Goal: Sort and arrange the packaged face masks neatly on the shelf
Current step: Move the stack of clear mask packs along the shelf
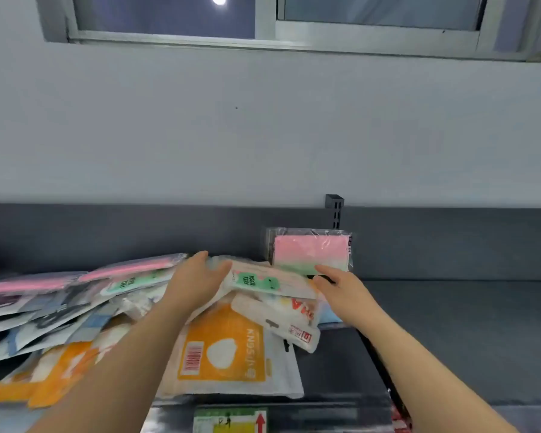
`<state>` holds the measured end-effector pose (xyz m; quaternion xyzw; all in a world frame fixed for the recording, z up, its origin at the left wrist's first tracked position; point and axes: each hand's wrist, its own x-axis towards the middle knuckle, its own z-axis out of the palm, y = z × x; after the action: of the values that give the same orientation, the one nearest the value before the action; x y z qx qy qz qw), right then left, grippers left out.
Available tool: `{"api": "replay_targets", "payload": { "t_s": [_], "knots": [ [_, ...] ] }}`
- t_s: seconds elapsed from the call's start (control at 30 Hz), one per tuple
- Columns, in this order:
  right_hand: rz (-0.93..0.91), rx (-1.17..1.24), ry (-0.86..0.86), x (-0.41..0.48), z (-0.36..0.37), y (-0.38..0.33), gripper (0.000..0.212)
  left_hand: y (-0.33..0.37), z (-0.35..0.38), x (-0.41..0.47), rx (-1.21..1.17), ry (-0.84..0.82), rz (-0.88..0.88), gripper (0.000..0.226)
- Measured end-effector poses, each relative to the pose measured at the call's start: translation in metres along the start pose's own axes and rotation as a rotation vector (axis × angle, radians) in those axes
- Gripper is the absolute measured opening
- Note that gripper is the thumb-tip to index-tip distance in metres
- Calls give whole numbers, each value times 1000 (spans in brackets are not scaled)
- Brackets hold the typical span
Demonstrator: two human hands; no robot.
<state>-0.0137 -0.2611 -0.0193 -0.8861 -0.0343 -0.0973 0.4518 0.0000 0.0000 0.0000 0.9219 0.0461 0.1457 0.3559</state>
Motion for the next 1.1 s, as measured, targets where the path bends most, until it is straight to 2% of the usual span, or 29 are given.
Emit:
{"api": "replay_targets", "payload": {
  "t_s": [0.2, 0.3, 0.47, 0.6, 0.7, 0.73, 0.87, 1.1],
  "knots": [
    [36, 48, -243, 25, 7, 23, 39, 21, 27, 8, 66, 40, -80, 79],
    [34, 108, -254, 28, 9, 30, 36, 26, 33, 3, 6, 74, -109, 82],
    [-14, 75, -263, 27, -4, 31, 33, 29, 30, -10, -107, 58, -141, 69],
    [-35, -3, -252, 29, -15, 33, 30, 30, 19, -21, -114, 25, -159, 90],
    [-39, 10, -319, 25, -14, 33, 24, 30, 15, -32, -110, 57, -128, 74],
    [-56, 5, -361, 23, -12, 30, 28, 30, 15, -35, -114, 63, -121, 66],
    [-144, -41, -388, 26, 8, 11, 34, 21, 0, -40, -234, 151, -103, 21],
    [-151, 53, -340, 39, 39, -34, 47, -22, -52, -29, -587, 327, -286, 19]
  ]
}}
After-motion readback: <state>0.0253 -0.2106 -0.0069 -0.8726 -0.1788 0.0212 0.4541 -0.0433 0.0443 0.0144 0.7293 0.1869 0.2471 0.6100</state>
